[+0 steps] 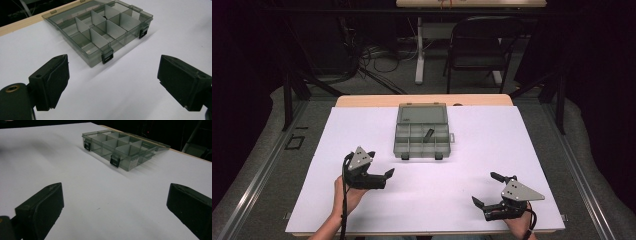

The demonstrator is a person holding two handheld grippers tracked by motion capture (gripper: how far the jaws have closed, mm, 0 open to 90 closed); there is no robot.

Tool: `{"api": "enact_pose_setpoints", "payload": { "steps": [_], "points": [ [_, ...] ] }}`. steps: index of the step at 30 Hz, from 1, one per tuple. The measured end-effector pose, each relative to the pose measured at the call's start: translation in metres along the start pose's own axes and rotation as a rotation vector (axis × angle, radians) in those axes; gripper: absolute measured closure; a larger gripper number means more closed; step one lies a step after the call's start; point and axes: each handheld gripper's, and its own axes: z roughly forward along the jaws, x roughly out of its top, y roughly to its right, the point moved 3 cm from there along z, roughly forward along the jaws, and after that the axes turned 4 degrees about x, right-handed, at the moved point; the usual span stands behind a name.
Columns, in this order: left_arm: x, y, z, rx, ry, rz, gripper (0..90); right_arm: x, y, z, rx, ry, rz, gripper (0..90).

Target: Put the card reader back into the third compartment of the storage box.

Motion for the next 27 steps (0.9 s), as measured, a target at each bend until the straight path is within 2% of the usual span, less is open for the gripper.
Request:
{"api": "enact_pose_setpoints", "payload": {
  "steps": [3, 15, 23, 27],
  "points": [
    [-0.006, -0.003, -0.007, 0.010, 0.008, -0.017, 10.7, 0.000, 0.000, 0.000, -0.001, -0.001, 0.001, 0.5],
    [-0.020, -0.005, -0.024, 0.035, 0.052, -0.037, 10.7, 0.000, -0.001, 0.000, -0.001, -0.002, -0.001, 0.6],
    [-0.040, -0.001, -0.032, 0.033, 0.096, -0.058, 10.7, 0.000, 0.000, 0.000, -0.002, -0.002, 0.002, 0.6],
    [-0.050, 0.000, -0.033, 0.029, 0.098, -0.056, 10.7, 0.000, -0.001, 0.000, 0.001, -0.005, 0.000, 0.6]
  ]
}}
